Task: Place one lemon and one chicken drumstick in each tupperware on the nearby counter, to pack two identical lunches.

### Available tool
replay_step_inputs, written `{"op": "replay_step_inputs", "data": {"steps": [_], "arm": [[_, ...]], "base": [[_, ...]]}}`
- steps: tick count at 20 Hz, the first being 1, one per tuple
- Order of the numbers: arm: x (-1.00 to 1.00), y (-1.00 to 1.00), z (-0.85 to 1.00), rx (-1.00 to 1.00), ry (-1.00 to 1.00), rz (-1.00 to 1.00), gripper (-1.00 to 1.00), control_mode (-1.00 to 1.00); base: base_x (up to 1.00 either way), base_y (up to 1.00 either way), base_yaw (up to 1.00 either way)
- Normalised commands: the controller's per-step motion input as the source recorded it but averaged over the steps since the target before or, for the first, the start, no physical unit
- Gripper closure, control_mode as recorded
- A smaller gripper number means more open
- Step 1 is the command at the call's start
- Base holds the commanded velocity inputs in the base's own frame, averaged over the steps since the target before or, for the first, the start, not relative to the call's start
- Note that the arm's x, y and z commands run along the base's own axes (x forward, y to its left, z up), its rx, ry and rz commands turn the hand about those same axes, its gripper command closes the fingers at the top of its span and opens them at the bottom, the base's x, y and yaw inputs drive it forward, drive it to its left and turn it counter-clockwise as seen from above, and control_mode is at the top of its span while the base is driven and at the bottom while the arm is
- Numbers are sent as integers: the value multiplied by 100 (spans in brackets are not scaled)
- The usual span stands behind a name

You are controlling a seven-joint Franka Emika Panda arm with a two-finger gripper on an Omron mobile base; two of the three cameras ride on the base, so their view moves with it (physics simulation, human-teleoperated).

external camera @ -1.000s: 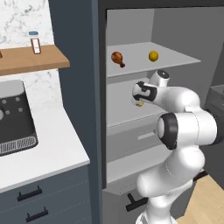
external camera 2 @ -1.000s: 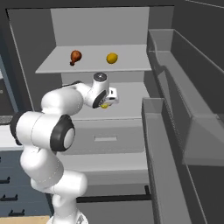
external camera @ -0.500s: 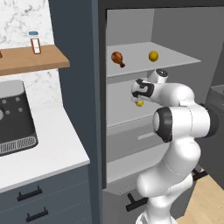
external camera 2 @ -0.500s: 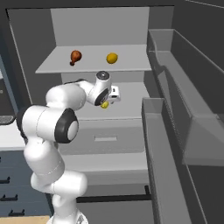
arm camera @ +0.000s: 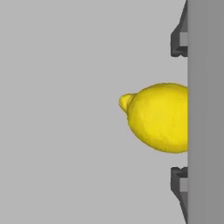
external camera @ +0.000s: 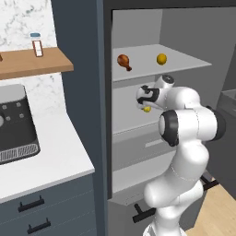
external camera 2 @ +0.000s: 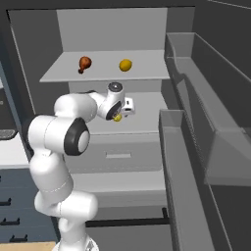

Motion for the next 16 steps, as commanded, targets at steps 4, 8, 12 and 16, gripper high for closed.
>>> {"op": "replay_step_inputs", "data": {"steps": [4, 8, 12, 16], "arm": [[7, 11, -9, 0, 0, 0, -100, -100], [10, 8, -1, 0, 1, 0, -100, -100], [1, 3, -11, 0, 1, 0, -100, -100], [0, 0, -19, 0, 1, 0, -100, -100]], "base": [[0, 0, 0], [0, 0, 0], [0, 0, 0], [0, 0, 0]]}}
